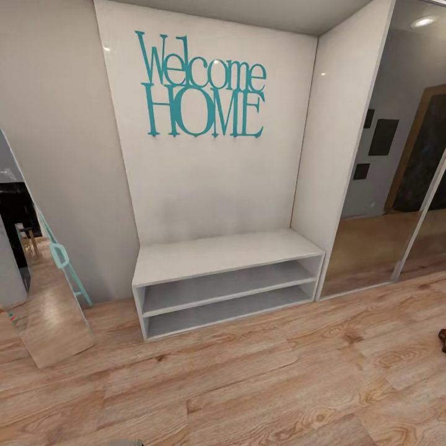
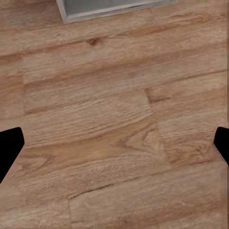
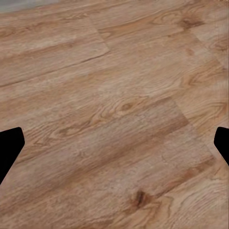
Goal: Pick up the two gym shoes and the two sandals from the corridor floor and place them onto the hallstand (shoe rack) in the corridor, making sure they are on the rack and not on the floor. Arrange them so the two gym shoes are next to each other and the two sandals are next to each other.
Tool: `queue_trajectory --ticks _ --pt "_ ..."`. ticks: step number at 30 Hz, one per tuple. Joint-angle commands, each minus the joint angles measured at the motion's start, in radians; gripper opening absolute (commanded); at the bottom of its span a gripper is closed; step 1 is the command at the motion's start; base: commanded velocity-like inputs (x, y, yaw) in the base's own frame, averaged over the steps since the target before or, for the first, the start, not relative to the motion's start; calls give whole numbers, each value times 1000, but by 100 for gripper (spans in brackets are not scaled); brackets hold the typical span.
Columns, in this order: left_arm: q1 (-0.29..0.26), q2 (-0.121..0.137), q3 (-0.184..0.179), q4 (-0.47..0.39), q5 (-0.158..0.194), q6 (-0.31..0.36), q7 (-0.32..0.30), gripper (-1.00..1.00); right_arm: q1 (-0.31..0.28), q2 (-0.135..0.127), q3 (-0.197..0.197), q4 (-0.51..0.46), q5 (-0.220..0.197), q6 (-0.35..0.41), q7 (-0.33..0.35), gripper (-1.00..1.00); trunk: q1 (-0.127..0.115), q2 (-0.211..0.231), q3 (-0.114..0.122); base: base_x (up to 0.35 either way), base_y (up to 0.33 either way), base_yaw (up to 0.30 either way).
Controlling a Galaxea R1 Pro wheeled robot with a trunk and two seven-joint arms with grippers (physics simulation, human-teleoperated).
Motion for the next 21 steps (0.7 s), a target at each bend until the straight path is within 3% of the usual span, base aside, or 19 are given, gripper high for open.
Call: queue_trajectory --ticks 1,21 --pt "-1 0 0 1 3 -3 -1 100 -1 0 0 1 -1 -3 -1 100 0 0 -1 253 -123 -64" --pt "-1 -3 -3 4 1 0 -1 100 -1 1 -2 5 -1 -3 -2 100 0 0 -18 275 -142 -224"
